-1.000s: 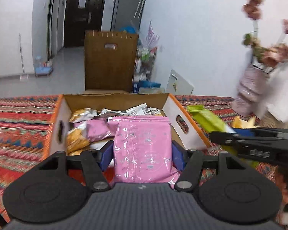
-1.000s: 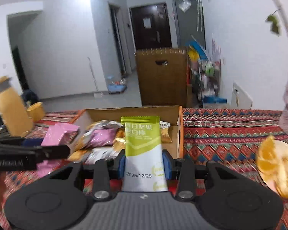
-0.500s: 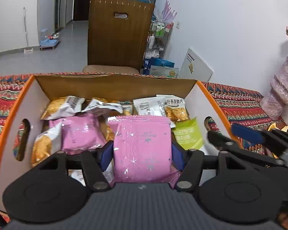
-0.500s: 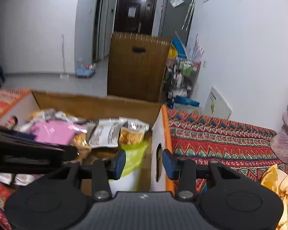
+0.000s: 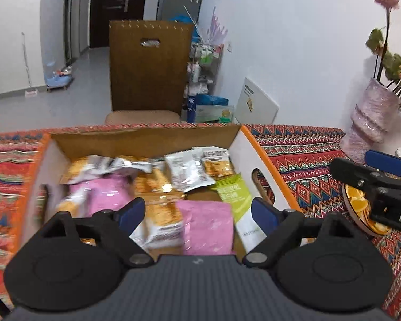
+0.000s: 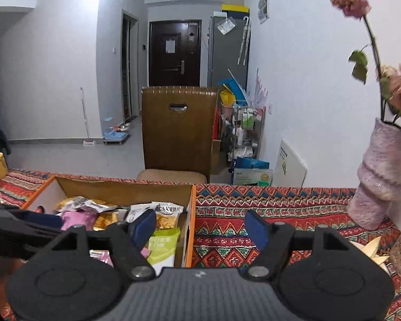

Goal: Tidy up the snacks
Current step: 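Withdraw both tools from the box back toward the remaining packets, then grasp a pumpkin-seed crisp packet with the left tool while the right tool grasps a green packet, then carry both packets into the orange box and open both tools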

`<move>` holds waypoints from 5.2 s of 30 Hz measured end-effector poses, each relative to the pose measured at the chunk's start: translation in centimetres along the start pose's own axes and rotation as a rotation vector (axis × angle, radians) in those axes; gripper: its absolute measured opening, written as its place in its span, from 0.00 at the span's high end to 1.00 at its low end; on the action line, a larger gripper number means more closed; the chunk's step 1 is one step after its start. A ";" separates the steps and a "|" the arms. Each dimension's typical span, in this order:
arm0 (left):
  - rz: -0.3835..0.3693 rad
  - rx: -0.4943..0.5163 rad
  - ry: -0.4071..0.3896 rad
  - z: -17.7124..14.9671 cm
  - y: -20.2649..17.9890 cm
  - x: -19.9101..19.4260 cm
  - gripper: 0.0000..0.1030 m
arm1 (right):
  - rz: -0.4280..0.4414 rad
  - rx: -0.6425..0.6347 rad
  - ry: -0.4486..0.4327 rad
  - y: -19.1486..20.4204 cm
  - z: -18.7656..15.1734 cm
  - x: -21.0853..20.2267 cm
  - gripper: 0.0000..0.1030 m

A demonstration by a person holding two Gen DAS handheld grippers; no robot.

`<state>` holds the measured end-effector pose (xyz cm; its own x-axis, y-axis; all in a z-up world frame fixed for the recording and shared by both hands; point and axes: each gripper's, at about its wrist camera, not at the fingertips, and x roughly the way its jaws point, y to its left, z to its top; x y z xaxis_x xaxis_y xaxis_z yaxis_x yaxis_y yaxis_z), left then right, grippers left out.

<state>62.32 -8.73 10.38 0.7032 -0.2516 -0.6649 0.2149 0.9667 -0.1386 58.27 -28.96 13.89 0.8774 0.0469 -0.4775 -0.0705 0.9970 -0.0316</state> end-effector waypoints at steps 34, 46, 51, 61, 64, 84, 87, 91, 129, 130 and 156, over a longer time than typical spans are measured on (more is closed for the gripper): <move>0.206 0.022 -0.317 -36.6 0.1 -35.3 0.00 | 0.175 0.018 -0.090 6.4 -25.9 -34.2 0.00; 0.227 -0.020 -0.238 -38.1 0.8 -33.6 0.00 | 0.160 0.038 0.018 7.7 -30.1 -33.8 0.00; 0.227 -0.030 -0.186 -37.7 1.6 -31.8 0.00 | 0.156 0.051 0.044 7.4 -29.7 -32.0 0.00; 0.204 0.027 -0.142 -33.4 3.0 -26.5 0.00 | 0.165 0.048 0.106 7.3 -27.4 -26.1 0.10; 0.190 0.101 -0.138 -31.7 2.9 -24.2 0.00 | 0.163 0.051 0.114 7.2 -26.0 -23.8 0.12; -0.043 0.357 -0.027 -20.1 4.4 -7.4 0.24 | 0.227 0.168 0.148 4.4 -19.4 -8.4 0.44; -0.060 0.399 -0.060 -20.2 4.2 -6.8 0.25 | 0.252 0.205 0.154 3.7 -19.5 -7.7 0.43; -0.103 0.449 -0.089 -19.9 3.8 -6.0 0.21 | 0.265 0.212 0.148 3.6 -19.7 -7.5 0.43; 0.133 -0.053 -0.127 -29.9 2.6 -25.8 0.62 | 0.193 0.125 0.089 4.3 -23.9 -23.1 0.64; 0.128 -0.057 -0.131 -30.0 2.4 -26.2 0.62 | 0.196 0.124 0.081 4.4 -24.1 -23.7 0.64; -0.123 -0.030 -0.243 -8.8 5.1 -20.2 0.61 | 0.323 0.062 -0.023 3.8 -5.5 -12.3 0.63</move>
<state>43.24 1.71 16.59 0.8158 -0.3670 -0.4470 0.2909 0.9284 -0.2313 44.61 -26.11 14.84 0.8250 0.3617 -0.4343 -0.3182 0.9323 0.1721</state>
